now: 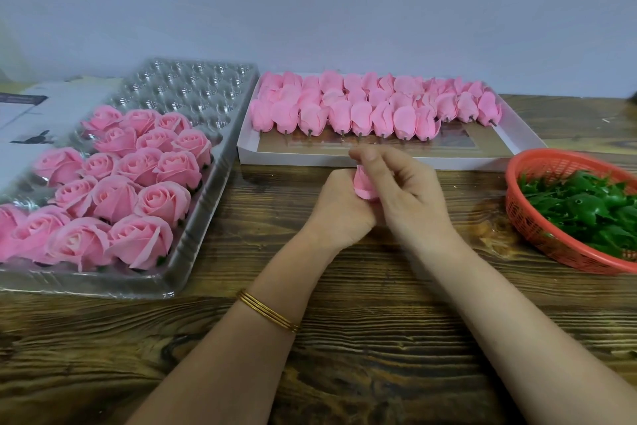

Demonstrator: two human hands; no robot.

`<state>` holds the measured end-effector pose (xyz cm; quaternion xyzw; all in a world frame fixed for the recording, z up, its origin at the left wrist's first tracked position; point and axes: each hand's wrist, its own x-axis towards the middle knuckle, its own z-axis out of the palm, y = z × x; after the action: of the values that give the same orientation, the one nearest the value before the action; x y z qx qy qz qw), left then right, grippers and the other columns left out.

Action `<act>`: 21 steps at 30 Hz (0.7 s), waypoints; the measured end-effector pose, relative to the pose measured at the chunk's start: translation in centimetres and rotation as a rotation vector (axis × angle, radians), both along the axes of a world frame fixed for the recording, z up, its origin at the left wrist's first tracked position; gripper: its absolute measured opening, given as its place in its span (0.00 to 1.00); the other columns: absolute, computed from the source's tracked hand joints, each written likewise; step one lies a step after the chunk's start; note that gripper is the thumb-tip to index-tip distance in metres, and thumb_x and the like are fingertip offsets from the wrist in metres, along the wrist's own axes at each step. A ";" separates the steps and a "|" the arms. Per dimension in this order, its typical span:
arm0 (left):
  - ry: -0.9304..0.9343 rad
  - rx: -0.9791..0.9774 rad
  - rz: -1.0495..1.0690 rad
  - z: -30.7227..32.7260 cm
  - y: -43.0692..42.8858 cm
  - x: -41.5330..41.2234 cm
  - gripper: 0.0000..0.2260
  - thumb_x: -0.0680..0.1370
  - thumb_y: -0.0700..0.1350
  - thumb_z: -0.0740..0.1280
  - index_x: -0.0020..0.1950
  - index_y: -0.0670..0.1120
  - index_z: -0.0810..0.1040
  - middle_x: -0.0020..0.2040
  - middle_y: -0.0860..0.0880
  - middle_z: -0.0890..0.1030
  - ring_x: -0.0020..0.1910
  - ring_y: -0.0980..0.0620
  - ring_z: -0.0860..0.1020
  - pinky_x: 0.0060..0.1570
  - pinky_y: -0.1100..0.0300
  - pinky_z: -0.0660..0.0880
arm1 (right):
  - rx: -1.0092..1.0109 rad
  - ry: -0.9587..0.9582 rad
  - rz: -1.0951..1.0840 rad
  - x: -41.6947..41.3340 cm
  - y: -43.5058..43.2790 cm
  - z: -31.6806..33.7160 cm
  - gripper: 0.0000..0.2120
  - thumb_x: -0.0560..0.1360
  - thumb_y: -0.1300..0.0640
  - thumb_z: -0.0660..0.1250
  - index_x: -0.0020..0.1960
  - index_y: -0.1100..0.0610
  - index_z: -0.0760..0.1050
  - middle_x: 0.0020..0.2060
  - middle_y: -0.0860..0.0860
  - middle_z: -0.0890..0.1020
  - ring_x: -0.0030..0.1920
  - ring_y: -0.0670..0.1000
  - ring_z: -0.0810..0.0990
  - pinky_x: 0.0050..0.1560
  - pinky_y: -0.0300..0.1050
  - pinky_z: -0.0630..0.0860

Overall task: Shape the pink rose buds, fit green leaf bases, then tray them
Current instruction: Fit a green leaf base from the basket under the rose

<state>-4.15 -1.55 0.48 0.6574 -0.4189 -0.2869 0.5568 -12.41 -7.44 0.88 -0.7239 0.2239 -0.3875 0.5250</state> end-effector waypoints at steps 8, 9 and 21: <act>-0.033 -0.037 0.032 0.1 0.0 -0.1 0.13 0.77 0.35 0.67 0.35 0.49 0.78 0.32 0.55 0.79 0.32 0.65 0.78 0.32 0.73 0.72 | -0.125 0.104 0.027 0.0 -0.1 -0.7 0.08 0.76 0.41 0.61 0.45 0.39 0.78 0.44 0.44 0.85 0.49 0.43 0.82 0.55 0.44 0.77; -0.036 -0.042 0.035 0.1 0.0 -0.1 0.13 0.77 0.34 0.67 0.35 0.49 0.78 0.32 0.55 0.79 0.32 0.66 0.78 0.32 0.73 0.71 | -0.139 0.114 0.033 0.0 -0.1 -0.7 0.08 0.76 0.40 0.61 0.45 0.38 0.78 0.44 0.43 0.85 0.50 0.43 0.82 0.55 0.44 0.77; -0.003 -0.093 0.038 0.0 0.0 -0.2 0.10 0.76 0.29 0.66 0.39 0.41 0.78 0.33 0.53 0.77 0.30 0.67 0.74 0.33 0.73 0.71 | -0.356 0.287 0.077 -0.5 -0.3 -0.3 0.16 0.78 0.39 0.57 0.43 0.50 0.71 0.38 0.43 0.75 0.43 0.42 0.73 0.46 0.38 0.68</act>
<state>-4.34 -1.51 0.52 0.6392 -0.4199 -0.2556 0.5914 -12.93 -7.78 0.54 -0.8610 0.1964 -0.2935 0.3660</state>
